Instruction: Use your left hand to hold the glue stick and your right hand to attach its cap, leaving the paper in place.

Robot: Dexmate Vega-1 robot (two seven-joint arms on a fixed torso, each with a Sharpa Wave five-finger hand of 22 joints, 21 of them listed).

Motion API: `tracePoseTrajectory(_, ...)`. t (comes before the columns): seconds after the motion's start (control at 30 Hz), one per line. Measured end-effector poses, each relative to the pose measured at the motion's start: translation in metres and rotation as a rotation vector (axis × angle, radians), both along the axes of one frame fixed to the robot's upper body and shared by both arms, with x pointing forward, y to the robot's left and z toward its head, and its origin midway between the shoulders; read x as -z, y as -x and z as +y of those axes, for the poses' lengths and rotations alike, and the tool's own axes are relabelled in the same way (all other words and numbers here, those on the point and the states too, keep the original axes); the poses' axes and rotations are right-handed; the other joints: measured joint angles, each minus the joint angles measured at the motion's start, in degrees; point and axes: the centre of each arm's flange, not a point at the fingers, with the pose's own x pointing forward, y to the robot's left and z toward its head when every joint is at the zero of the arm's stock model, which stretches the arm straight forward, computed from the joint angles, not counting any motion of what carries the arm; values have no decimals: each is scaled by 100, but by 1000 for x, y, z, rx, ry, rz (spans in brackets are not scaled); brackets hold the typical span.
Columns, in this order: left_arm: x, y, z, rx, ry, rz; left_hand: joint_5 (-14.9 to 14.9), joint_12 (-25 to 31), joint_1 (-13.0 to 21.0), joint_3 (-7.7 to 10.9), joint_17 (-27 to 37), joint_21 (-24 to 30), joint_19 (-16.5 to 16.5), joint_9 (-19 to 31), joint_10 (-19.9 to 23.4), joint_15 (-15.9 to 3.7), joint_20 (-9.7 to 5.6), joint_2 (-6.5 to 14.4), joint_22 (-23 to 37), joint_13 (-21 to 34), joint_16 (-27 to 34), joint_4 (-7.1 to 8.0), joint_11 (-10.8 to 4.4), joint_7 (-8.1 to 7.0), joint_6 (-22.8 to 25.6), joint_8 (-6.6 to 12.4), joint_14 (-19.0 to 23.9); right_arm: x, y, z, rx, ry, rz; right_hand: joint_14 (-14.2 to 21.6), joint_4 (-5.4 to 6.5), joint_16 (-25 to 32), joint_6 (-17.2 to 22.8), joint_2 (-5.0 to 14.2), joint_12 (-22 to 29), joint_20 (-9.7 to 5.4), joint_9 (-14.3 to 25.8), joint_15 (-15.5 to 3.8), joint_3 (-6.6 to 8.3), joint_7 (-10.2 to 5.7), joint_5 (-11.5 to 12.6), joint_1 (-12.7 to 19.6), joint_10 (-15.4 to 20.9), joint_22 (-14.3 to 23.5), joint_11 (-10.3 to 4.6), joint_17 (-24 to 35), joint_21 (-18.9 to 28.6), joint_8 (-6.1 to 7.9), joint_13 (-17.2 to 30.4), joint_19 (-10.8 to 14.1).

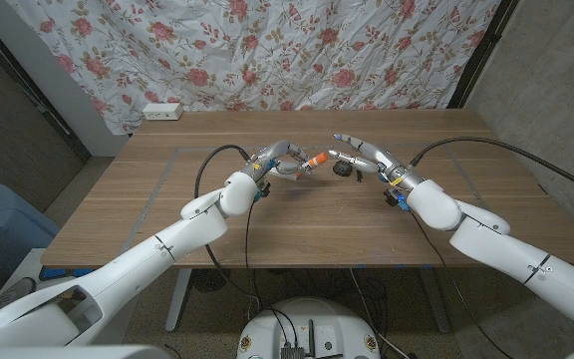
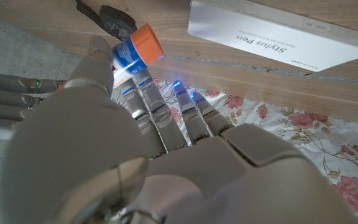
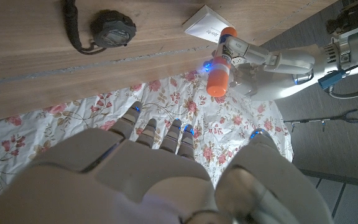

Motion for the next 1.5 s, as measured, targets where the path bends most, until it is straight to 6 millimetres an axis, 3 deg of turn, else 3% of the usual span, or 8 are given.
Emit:
tracePoseTrajectory(0.2, -1, -1, -1, -6, 9, 2, -1, -1, 0, 0, 0, 0, 0, 0, 0, 0, 0, 0, 0, 0, 0, 0, 0, 0, 0, 0, 0, 4, 0, -2, -7, -9, -24, -54, 199, 23, -21, 240, 27, -20, 0, -55, -34, 21, -21, -317, -63, 0, -62, 22, 0, 19, 0, -62)
tracePoseTrajectory(0.57, -1, -1, -6, -7, 23, 2, -2, -5, 0, 0, -4, 0, 0, 0, 0, 0, 0, 0, 0, 0, 0, 0, 0, 0, 0, -22, 0, 11, 3, -2, -18, 9, -71, -144, 340, 23, -92, 429, 27, -82, -26, -146, -1, 30, -20, -640, -183, -1, -183, 26, 0, 19, 1, -123)
tracePoseTrajectory(1.0, -1, -1, -7, -8, 38, 0, -19, -9, 0, 0, 2, 0, 0, 0, 0, 0, 0, 0, 0, 0, 0, 0, 0, 0, 0, 0, 0, 19, 7, 0, -29, 47, -100, -216, 403, 23, -123, 547, 27, -82, -26, -115, 12, 61, -20, -760, -214, -16, -152, 53, 0, 19, -26, -123)
tracePoseTrajectory(1.5, -2, 1, -7, -9, 50, -5, 2, 0, 0, 0, -14, 0, 0, 0, 0, 0, 0, 0, 0, 0, 0, 0, 0, 0, 0, 0, 0, 26, 8, 0, -24, 80, -102, -267, 451, 23, -100, 480, 27, -186, -25, -126, -36, 83, -20, -948, -213, -16, -152, 52, 0, 42, -26, -229)
